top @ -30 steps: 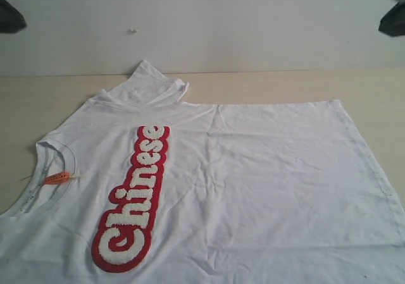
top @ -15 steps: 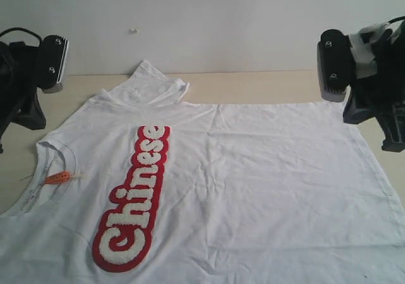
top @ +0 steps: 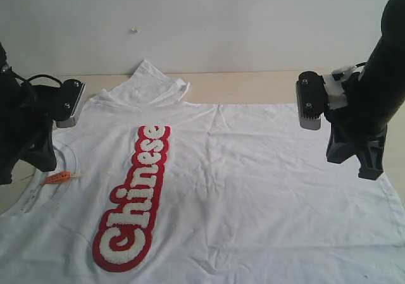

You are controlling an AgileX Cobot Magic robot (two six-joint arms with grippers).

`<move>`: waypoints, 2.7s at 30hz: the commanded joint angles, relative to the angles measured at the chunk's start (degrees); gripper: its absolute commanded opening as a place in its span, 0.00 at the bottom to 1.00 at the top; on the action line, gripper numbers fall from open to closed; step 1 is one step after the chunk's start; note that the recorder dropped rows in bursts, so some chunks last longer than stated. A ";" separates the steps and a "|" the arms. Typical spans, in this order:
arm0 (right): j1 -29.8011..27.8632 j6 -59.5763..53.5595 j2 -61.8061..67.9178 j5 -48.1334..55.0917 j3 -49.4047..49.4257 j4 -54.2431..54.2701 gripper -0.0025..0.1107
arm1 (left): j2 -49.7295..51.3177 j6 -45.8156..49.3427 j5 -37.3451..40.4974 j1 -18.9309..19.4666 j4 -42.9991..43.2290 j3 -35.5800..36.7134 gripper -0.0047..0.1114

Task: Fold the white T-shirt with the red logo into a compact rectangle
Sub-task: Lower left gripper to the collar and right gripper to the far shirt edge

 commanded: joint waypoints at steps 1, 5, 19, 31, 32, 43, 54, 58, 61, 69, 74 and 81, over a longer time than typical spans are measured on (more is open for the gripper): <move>0.22 0.32 0.02 -2.54 -0.32 4.03 0.02 | 0.66 -0.12 -0.12 0.15 -5.08 0.17 0.04; 0.22 0.32 0.02 -3.88 -0.32 4.81 0.02 | 0.66 -0.12 1.46 0.04 -6.73 0.17 0.19; 0.22 0.32 -0.10 -4.56 -0.32 4.15 0.59 | 0.55 -5.28 3.64 0.04 -11.21 0.23 0.94; 0.22 0.32 -0.23 -6.29 -0.32 4.30 0.80 | 0.55 -4.89 1.08 0.04 -11.46 0.23 0.94; 0.22 0.32 -0.11 -6.58 -0.32 4.56 0.80 | 0.55 -4.89 1.08 0.04 -11.46 0.23 0.94; 0.22 4.27 -0.22 -8.45 -0.32 -1.13 0.93 | 0.55 -4.89 1.37 0.04 -11.09 0.23 0.94; 0.22 0.80 -0.14 -10.12 -0.32 -8.31 0.93 | 2.39 -4.89 0.76 0.04 13.93 0.23 0.94; 0.22 2.01 0.23 -13.60 -0.32 -11.13 0.93 | 3.71 -5.00 -1.76 0.04 19.78 0.23 0.94; 0.22 1.89 1.78 -12.86 -0.32 -12.73 0.93 | 3.81 -5.00 -5.33 0.04 17.57 0.23 0.94; -4.09 -11.23 4.75 -4.75 -0.32 6.01 0.93 | 3.81 -4.13 -6.35 0.04 14.32 0.23 0.94; -6.82 -11.32 4.80 -1.87 -0.32 2.46 0.93 | 3.81 -3.13 -6.58 0.04 13.07 0.23 0.94; -9.18 -10.18 6.80 -1.39 -0.32 -0.09 0.93 | 4.42 -1.51 -10.32 0.04 11.36 0.23 0.94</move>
